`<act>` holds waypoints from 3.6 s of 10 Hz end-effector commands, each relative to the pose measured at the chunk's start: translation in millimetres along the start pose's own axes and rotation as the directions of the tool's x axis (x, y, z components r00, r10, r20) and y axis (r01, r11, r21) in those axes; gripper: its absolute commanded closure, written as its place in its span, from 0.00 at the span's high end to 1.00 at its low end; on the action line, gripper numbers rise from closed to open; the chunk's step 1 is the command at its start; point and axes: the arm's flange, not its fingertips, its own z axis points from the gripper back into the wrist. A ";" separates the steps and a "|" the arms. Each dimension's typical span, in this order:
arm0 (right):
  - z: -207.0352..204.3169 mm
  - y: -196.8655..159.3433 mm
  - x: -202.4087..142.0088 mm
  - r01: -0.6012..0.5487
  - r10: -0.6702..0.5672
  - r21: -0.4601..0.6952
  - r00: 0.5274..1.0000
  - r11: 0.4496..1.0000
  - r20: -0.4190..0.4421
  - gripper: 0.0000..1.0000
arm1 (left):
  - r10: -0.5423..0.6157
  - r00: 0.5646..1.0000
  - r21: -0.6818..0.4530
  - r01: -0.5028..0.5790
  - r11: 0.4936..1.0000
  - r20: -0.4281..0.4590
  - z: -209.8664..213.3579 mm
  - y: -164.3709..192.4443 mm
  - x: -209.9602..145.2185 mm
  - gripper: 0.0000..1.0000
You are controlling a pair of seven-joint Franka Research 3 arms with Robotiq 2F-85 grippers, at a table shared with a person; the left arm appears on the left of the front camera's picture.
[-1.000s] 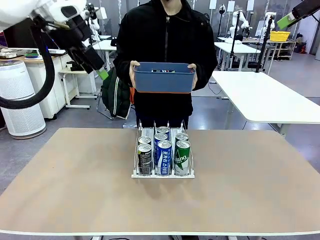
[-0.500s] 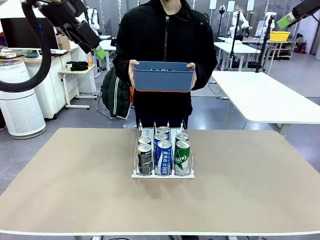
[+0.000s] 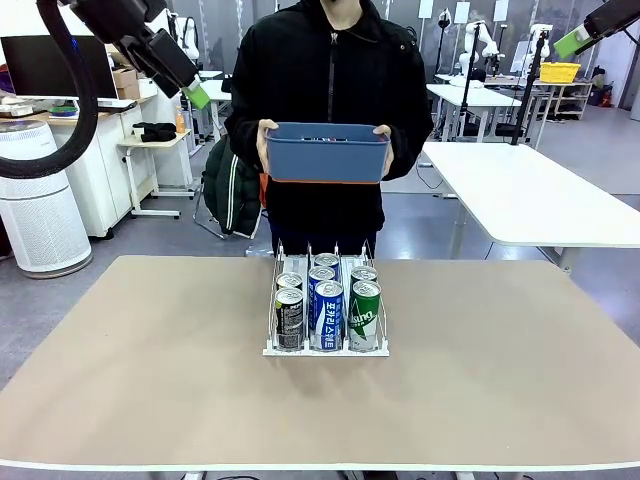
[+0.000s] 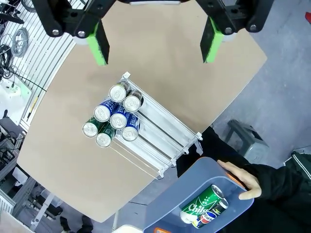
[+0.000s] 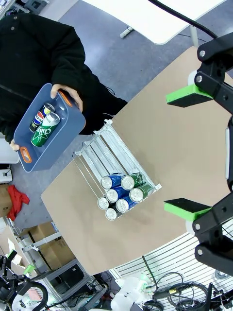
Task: Fill the beverage cans into the dispenser.
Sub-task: Pick up the Pepsi coke handed by the human.
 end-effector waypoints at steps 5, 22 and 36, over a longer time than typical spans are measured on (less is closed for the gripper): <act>-1.2 0.4 -0.9 0.001 -0.001 0.004 1.000 1.000 -0.001 1.00 | 0.000 1.000 0.000 0.000 1.000 0.000 0.0 0.0 0.0 1.00; -1.2 0.4 -0.9 0.001 -0.001 0.004 1.000 1.000 -0.001 1.00 | 0.000 1.000 0.000 0.000 1.000 0.000 0.0 0.0 0.0 1.00; -1.2 0.4 -0.9 0.001 -0.001 0.004 1.000 1.000 -0.001 1.00 | 0.000 1.000 0.000 0.000 1.000 0.000 0.0 0.0 0.0 1.00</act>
